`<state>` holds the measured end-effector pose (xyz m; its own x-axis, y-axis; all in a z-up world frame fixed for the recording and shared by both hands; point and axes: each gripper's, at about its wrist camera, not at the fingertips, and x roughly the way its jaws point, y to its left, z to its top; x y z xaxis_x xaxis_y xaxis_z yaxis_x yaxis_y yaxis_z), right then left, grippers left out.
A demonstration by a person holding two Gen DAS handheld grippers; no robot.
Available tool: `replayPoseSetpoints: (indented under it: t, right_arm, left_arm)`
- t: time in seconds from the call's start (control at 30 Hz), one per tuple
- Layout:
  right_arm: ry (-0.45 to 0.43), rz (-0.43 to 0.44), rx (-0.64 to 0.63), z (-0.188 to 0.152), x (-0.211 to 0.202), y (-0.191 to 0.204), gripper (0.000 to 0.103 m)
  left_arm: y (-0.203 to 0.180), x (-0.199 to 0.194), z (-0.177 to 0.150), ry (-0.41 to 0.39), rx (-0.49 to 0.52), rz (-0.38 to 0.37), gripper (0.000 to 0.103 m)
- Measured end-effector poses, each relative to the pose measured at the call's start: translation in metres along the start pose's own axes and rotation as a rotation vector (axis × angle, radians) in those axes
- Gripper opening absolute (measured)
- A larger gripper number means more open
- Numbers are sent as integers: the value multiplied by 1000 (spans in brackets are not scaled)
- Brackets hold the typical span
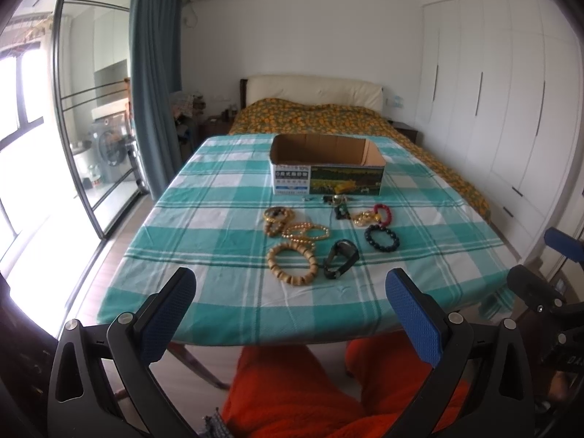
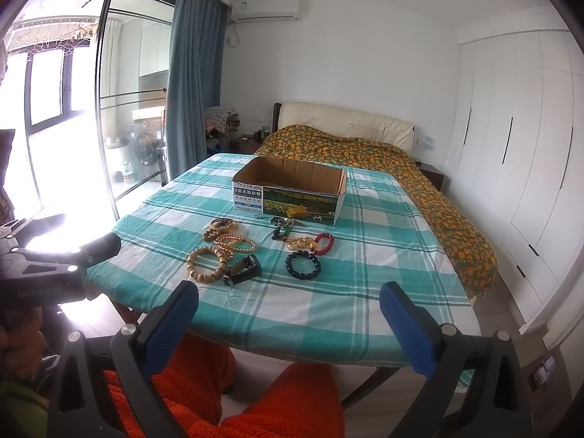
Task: Organize jewelry
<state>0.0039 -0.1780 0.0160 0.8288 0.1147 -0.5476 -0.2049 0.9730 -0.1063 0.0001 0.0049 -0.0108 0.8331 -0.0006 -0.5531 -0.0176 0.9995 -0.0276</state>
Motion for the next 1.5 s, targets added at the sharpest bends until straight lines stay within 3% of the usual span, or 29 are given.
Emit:
replayPoseSetpoints:
  t: [0.47,0.63,1.5]
  right_arm:
    - [0,-1,5,0,0,0,101]
    - [1,-4,15,0,2,-3,101]
    - [-11,0,62,1,4,-13,101]
  left_arm:
    - [1,1,2,6,-5,-17,103]
    - [1,6,3,23,-1,42,103]
    - [10,17,1,77,-21,-26,103]
